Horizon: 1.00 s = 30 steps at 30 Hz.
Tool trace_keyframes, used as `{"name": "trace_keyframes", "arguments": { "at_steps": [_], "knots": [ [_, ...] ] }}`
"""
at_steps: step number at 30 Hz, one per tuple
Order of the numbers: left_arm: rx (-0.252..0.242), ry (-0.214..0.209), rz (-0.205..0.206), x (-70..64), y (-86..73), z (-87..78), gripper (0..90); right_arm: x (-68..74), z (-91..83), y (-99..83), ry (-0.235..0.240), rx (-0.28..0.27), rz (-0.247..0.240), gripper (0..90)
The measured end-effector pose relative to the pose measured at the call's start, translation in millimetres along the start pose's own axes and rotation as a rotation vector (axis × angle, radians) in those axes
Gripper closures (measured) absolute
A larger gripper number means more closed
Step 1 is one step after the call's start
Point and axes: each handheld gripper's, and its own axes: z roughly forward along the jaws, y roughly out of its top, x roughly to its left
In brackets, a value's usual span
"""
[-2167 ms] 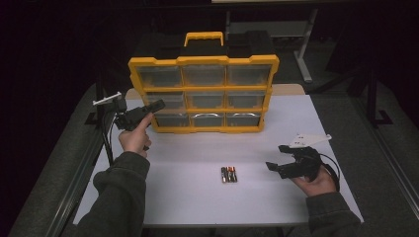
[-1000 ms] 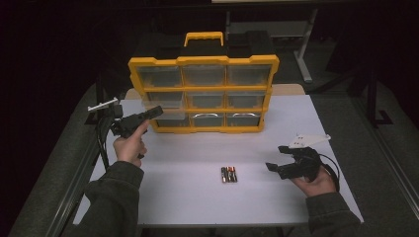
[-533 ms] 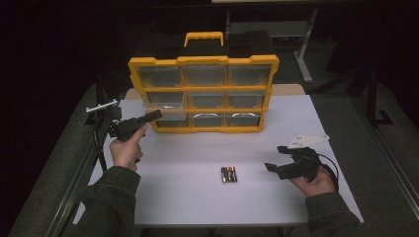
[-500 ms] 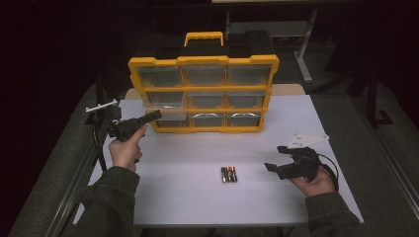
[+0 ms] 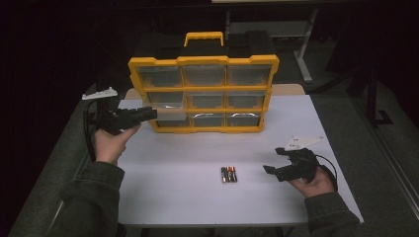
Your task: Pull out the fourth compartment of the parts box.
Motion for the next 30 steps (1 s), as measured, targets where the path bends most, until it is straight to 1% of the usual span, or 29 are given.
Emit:
{"name": "trace_keyframes", "arguments": {
  "at_steps": [1,2,3,4,5,6,7,8,9,10,12,13,14,15,16,17,21,23,25,26,27,30],
  "knots": [
    [0.038,0.015,0.076,0.1,8.6,-1.5,59.6,-0.1,0.3,-0.4,0.001,0.007,0.004,20.2],
    [0.038,0.015,0.076,0.1,8.6,-1.5,59.6,-0.1,0.5,-0.7,0.000,0.008,0.005,20.1],
    [0.066,0.017,0.146,0.7,16.6,-0.8,59.5,-0.3,0.4,-1.1,0.001,0.008,0.003,20.1],
    [0.082,0.014,0.182,1.5,20.5,0.1,59.2,-1.0,0.5,-1.6,0.001,0.010,0.000,20.1],
    [0.082,0.014,0.182,1.5,20.5,0.1,58.5,-1.0,0.5,-1.6,0.001,0.010,0.000,20.1],
    [0.092,0.008,0.212,2.1,24.0,1.6,58.5,-1.3,0.5,-1.8,0.002,0.013,0.006,20.0],
    [0.130,-0.015,0.251,4.3,31.1,6.4,57.1,-3.4,0.9,-2.7,0.005,0.015,0.005,19.8],
    [0.150,-0.018,0.273,5.5,34.4,9.1,55.8,-3.9,1.2,-3.0,0.006,0.017,0.014,19.8],
    [0.150,-0.018,0.273,5.5,34.4,9.1,54.3,-5.0,1.5,-3.3,0.009,0.016,0.010,19.7],
    [0.180,-0.018,0.324,7.6,39.8,13.8,54.0,-5.7,1.6,-3.5,0.009,0.016,0.011,19.7],
    [0.198,-0.025,0.375,9.5,42.9,18.6,53.9,-6.4,1.3,-3.8,0.012,0.016,0.014,19.7],
    [0.211,-0.012,0.407,9.5,43.2,21.1,53.9,-6.7,1.1,-3.9,0.013,0.015,0.014,19.7],
    [0.228,-0.006,0.441,9.7,42.9,24.1,54.0,-7.0,0.9,-4.0,0.013,0.012,0.015,19.7],
    [0.249,-0.004,0.467,10.1,42.4,27.1,54.3,-7.3,0.7,-4.2,0.013,0.011,0.012,19.7],
    [0.249,-0.004,0.467,10.1,42.4,27.1,54.6,-7.3,0.7,-4.2,0.013,0.011,0.012,19.7],
    [0.286,-0.002,0.484,11.4,41.9,31.7,54.6,-7.4,0.3,-4.3,0.014,0.011,0.012,19.7],
    [0.304,-0.008,0.492,13.3,41.8,36.5,54.6,-6.7,-0.7,-4.5,0.018,0.007,0.008,19.7],
    [0.334,0.005,0.530,13.8,42.3,39.7,54.5,-5.6,-0.9,-4.6,0.019,0.010,0.012,19.6],
    [0.366,0.009,0.549,13.9,42.3,44.0,55.4,-5.2,-1.1,-4.9,0.019,0.013,0.009,19.6],
    [0.369,0.010,0.554,13.9,42.0,45.8,56.2,-5.3,-1.3,-5.1,0.021,0.013,0.007,19.6],
    [0.367,0.004,0.554,15.0,42.2,47.2,56.8,-5.5,-1.6,-5.2,0.021,0.011,0.004,19.6],
    [0.370,-0.015,0.530,19.1,41.8,50.7,57.4,-6.4,-2.3,-5.7,0.022,0.003,0.000,19.6]
  ]
}}
